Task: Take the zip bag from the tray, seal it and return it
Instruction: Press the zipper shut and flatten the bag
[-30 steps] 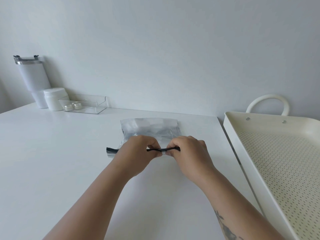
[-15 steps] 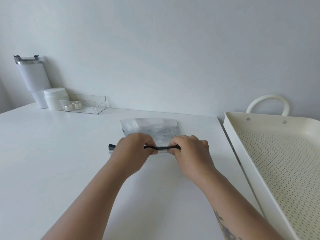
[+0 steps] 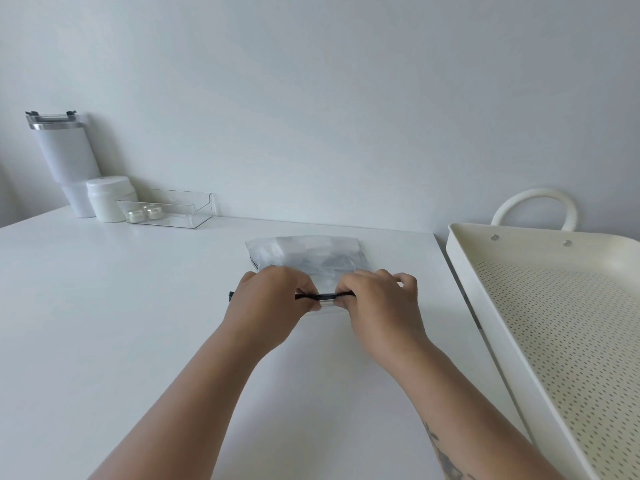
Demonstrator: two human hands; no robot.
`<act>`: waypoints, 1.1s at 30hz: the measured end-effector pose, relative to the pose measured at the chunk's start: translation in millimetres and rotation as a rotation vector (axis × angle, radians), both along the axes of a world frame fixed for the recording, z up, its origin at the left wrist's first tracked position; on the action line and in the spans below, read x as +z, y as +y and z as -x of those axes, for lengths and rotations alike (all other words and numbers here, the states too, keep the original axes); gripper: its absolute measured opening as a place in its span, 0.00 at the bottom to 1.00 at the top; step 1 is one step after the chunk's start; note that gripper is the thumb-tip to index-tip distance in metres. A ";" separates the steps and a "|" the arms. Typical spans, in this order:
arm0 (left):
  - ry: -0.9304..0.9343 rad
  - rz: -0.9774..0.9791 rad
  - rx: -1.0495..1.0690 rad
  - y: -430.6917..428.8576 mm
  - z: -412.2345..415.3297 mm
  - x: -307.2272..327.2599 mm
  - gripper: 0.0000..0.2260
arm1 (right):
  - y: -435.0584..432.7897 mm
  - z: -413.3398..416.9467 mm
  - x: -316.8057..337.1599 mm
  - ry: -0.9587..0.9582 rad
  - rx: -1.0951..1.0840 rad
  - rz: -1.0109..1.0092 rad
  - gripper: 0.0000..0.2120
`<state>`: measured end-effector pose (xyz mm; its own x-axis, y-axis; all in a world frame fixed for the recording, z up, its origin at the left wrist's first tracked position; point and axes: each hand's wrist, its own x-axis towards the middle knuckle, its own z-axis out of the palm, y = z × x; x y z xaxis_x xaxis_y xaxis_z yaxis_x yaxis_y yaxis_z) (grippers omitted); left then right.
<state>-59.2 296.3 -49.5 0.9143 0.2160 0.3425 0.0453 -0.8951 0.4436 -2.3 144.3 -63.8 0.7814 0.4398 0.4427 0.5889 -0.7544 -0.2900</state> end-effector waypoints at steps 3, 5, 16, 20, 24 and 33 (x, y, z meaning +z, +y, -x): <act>0.042 -0.013 -0.006 -1.3 -1.6 -1.6 0.04 | 0.0 1.4 -0.4 0.028 0.025 0.014 0.08; 0.055 -0.011 -0.003 -1.7 -3.1 -2.3 0.05 | 0.0 2.9 0.0 0.044 0.050 0.019 0.07; 0.060 -0.035 -0.005 3.6 0.6 1.0 0.03 | -2.7 0.5 2.5 0.071 0.034 0.003 0.09; 0.061 -0.080 0.000 -1.1 -0.7 -0.8 0.04 | -3.5 2.3 2.5 0.079 0.054 0.012 0.08; 0.057 -0.036 -0.012 -1.9 -2.6 -2.9 0.04 | -1.5 5.5 2.9 0.093 0.101 -0.018 0.04; 0.091 0.005 0.026 5.2 0.5 0.5 0.03 | -1.1 2.3 2.7 0.121 0.057 -0.015 0.08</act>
<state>-59.7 301.5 -49.0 0.9357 0.2417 0.2570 0.1090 -0.8909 0.4409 -4.7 143.2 -61.2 0.8035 0.4789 0.3537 0.5907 -0.7156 -0.3728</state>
